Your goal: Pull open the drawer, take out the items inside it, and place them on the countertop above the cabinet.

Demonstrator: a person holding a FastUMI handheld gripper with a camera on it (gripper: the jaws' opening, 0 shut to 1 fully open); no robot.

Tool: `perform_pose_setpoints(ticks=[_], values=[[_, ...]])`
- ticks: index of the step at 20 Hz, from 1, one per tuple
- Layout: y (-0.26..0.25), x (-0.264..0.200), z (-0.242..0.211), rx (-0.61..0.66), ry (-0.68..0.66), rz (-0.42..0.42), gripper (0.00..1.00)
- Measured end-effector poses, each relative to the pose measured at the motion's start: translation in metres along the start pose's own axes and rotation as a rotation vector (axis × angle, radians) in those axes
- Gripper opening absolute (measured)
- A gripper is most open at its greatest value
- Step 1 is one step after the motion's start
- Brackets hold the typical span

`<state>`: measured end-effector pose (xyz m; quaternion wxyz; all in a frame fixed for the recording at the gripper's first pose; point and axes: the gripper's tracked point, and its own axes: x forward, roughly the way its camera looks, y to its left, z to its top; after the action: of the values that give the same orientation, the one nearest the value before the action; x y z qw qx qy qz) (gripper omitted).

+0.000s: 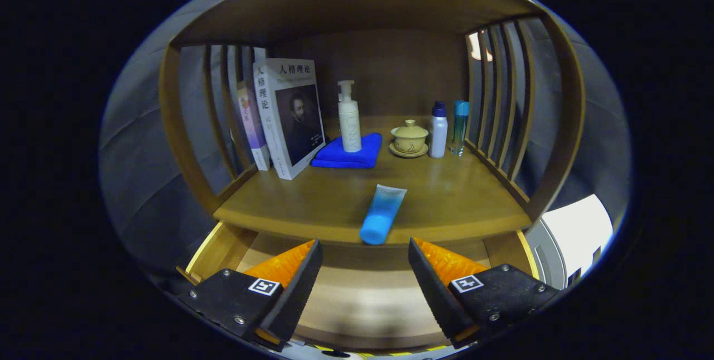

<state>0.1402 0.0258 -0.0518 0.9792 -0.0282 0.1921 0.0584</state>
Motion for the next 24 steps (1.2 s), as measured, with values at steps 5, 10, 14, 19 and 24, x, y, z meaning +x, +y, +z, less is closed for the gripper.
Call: perform_pose_setpoints(ticks=[5, 10, 14, 19, 24], values=[[0.009, -0.041, -0.024, -0.01, -0.05, -0.022, 0.96], [0.014, -0.072, -0.048, -0.018, -0.099, -0.044, 0.96], [0.025, -0.095, -0.076, -0.029, -0.109, -0.044, 0.95], [0.037, -0.101, -0.106, -0.01, -0.093, -0.038, 0.96], [0.027, -0.088, -0.13, 0.063, -0.075, -0.086, 0.96]])
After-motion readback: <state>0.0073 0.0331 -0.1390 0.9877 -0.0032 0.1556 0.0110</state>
